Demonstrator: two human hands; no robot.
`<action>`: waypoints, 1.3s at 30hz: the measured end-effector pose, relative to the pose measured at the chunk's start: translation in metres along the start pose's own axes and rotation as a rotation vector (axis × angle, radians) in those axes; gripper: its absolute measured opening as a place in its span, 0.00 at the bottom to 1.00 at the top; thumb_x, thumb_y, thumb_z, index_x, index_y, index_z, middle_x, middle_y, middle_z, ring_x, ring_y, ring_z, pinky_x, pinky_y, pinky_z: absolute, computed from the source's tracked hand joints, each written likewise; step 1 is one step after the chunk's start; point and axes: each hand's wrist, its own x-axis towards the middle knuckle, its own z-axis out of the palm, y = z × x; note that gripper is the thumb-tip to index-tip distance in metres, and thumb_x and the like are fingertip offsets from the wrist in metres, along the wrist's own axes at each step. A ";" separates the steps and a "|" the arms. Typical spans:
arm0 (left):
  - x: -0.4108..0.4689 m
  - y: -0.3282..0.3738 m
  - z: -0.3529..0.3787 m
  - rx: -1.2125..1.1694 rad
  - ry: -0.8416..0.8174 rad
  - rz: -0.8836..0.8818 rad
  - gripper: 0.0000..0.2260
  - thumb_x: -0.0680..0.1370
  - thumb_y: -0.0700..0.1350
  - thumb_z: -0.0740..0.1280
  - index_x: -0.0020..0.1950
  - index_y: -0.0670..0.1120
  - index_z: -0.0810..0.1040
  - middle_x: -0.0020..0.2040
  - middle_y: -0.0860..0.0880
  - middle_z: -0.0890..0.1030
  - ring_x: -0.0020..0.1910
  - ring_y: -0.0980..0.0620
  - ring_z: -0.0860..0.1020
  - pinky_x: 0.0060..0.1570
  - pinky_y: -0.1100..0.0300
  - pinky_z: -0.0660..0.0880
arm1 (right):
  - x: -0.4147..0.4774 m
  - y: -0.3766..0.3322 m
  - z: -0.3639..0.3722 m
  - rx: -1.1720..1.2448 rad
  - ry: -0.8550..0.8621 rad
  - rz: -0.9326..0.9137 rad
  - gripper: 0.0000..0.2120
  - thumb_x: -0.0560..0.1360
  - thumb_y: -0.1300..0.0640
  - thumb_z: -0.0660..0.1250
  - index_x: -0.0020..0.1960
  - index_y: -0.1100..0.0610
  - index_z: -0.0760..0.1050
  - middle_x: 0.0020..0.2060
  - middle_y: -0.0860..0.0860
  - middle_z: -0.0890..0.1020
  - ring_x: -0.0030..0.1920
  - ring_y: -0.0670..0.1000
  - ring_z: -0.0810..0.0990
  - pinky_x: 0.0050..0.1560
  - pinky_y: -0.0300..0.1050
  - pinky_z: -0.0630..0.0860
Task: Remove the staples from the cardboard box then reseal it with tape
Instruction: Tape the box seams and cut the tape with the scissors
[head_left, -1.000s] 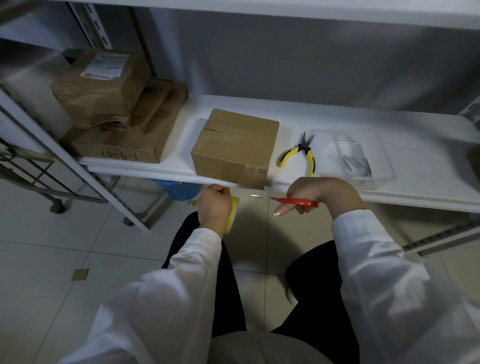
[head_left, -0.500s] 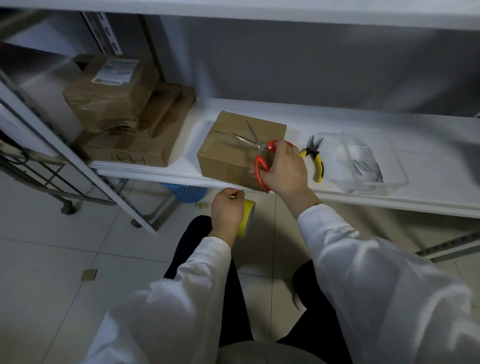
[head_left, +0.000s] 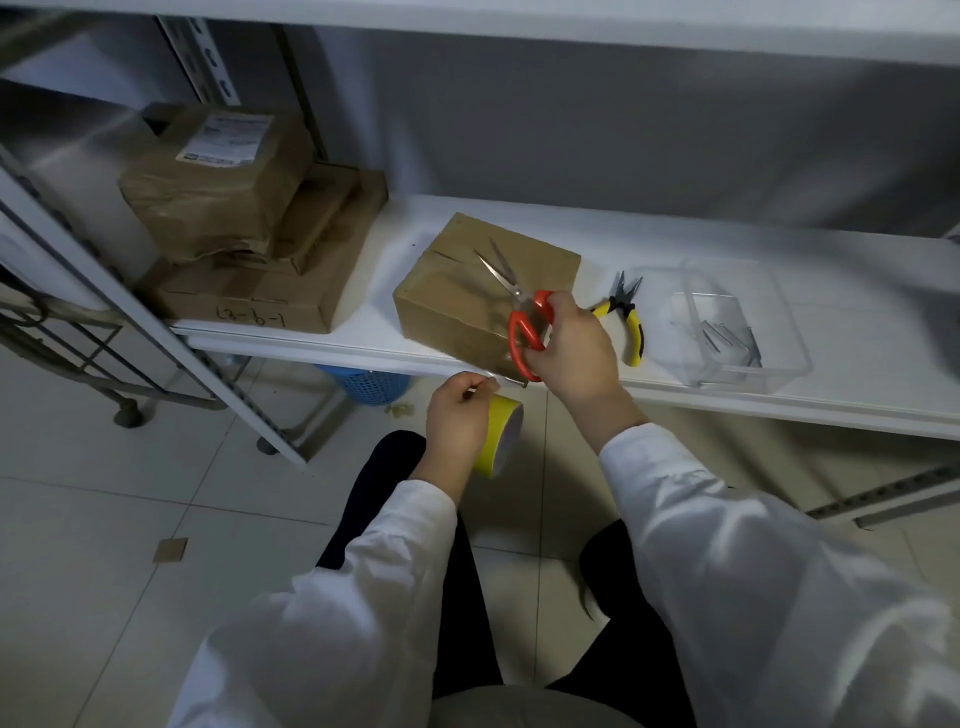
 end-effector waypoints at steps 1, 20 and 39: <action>-0.002 0.000 0.000 -0.002 -0.025 0.009 0.04 0.77 0.42 0.65 0.43 0.44 0.76 0.41 0.48 0.76 0.42 0.53 0.73 0.41 0.66 0.68 | -0.001 -0.004 0.004 0.010 0.018 0.018 0.27 0.70 0.50 0.72 0.63 0.60 0.68 0.51 0.58 0.81 0.50 0.59 0.80 0.44 0.44 0.72; -0.005 0.018 -0.013 -0.034 -0.123 0.171 0.03 0.77 0.42 0.66 0.44 0.46 0.78 0.44 0.51 0.76 0.46 0.55 0.73 0.43 0.71 0.68 | 0.054 0.016 -0.016 0.567 0.061 0.545 0.03 0.73 0.57 0.63 0.43 0.57 0.72 0.32 0.49 0.73 0.39 0.54 0.74 0.35 0.42 0.70; 0.003 0.025 -0.030 -0.131 0.031 -0.045 0.08 0.75 0.45 0.69 0.36 0.51 0.76 0.43 0.47 0.79 0.48 0.47 0.77 0.57 0.54 0.73 | 0.007 0.004 -0.021 0.753 -0.143 0.664 0.19 0.67 0.47 0.75 0.50 0.56 0.73 0.45 0.52 0.80 0.46 0.52 0.78 0.54 0.47 0.77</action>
